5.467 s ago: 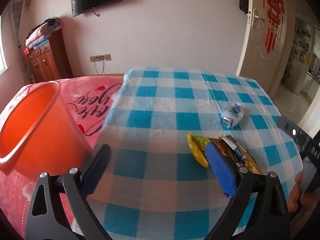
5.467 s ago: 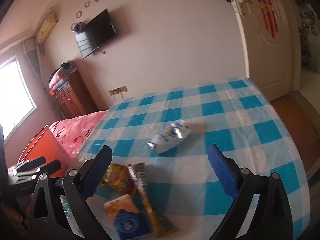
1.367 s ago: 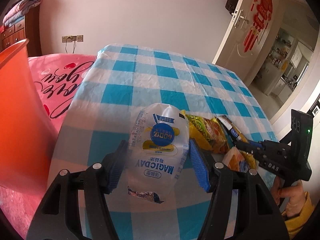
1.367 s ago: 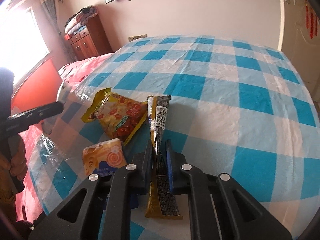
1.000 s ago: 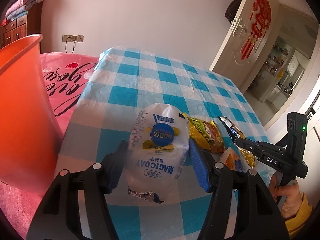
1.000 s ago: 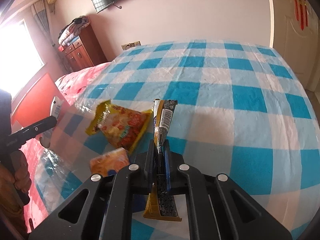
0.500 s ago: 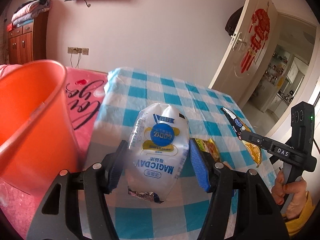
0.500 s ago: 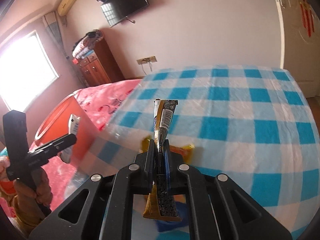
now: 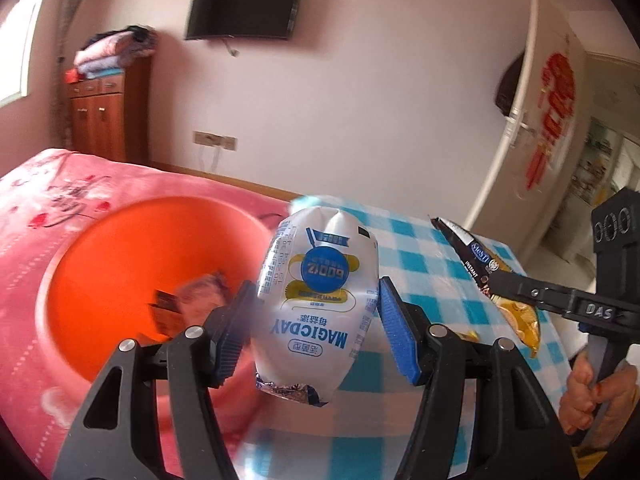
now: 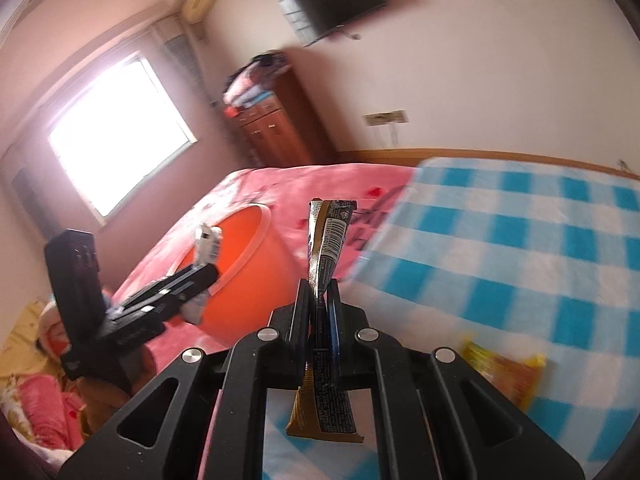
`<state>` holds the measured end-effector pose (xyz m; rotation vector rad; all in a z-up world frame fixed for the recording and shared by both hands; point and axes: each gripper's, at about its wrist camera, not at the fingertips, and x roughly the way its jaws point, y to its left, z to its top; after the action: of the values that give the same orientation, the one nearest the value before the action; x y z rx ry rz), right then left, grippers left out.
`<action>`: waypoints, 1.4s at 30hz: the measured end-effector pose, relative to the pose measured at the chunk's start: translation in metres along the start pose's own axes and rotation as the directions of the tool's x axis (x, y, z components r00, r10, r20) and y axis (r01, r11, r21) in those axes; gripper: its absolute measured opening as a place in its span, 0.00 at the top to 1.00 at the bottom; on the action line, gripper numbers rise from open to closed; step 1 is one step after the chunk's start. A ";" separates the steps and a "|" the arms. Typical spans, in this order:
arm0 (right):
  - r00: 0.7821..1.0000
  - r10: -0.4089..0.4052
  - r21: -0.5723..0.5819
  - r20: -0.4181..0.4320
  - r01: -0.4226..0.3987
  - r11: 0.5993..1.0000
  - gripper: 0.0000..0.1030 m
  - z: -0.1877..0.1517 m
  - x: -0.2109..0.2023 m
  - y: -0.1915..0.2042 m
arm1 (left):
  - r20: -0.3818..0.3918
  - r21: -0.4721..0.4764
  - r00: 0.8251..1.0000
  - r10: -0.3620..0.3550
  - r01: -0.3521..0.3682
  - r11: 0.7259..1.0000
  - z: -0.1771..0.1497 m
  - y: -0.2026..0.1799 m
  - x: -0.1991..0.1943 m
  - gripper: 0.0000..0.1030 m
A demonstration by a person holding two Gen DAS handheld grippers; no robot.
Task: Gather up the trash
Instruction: 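Carry the milk bag and coffee stick over the orange bucket and open both tools, then bring both empty tools back to the yellow snack bag and Vinda pack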
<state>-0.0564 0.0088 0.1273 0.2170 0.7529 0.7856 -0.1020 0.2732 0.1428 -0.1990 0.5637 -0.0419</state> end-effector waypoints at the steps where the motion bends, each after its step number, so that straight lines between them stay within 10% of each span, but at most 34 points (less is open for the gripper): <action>1: 1.000 0.021 -0.009 -0.005 -0.021 1.000 0.91 0.005 0.006 0.008 | 0.005 -0.004 1.000 0.015 -0.015 1.000 0.002 0.005 -0.001 0.39; 16: 0.973 0.196 -0.067 -0.120 -0.205 0.976 0.91 0.048 0.124 0.094 | -0.028 -0.098 0.972 0.234 -0.236 0.967 0.002 0.082 0.006 0.38; 19: 0.967 0.212 -0.047 -0.141 -0.221 0.974 0.88 0.047 0.144 0.097 | -0.047 -0.118 0.968 0.248 -0.252 0.961 -0.004 0.089 0.013 0.24; 25: 0.966 0.229 0.035 -0.120 -0.226 0.973 0.36 0.044 0.152 0.081 | -0.037 -0.090 0.953 0.301 -0.303 0.949 -0.004 0.087 0.016 0.10; 42: 1.000 -0.002 -0.076 0.031 0.004 0.997 0.11 0.022 0.086 0.058 | -0.039 -0.085 0.949 0.313 -0.316 0.945 -0.006 0.076 0.018 0.08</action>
<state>-0.0339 0.1126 0.1234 0.1590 0.6921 0.8048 -0.0915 0.3446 0.1136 -0.1948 0.6172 0.2927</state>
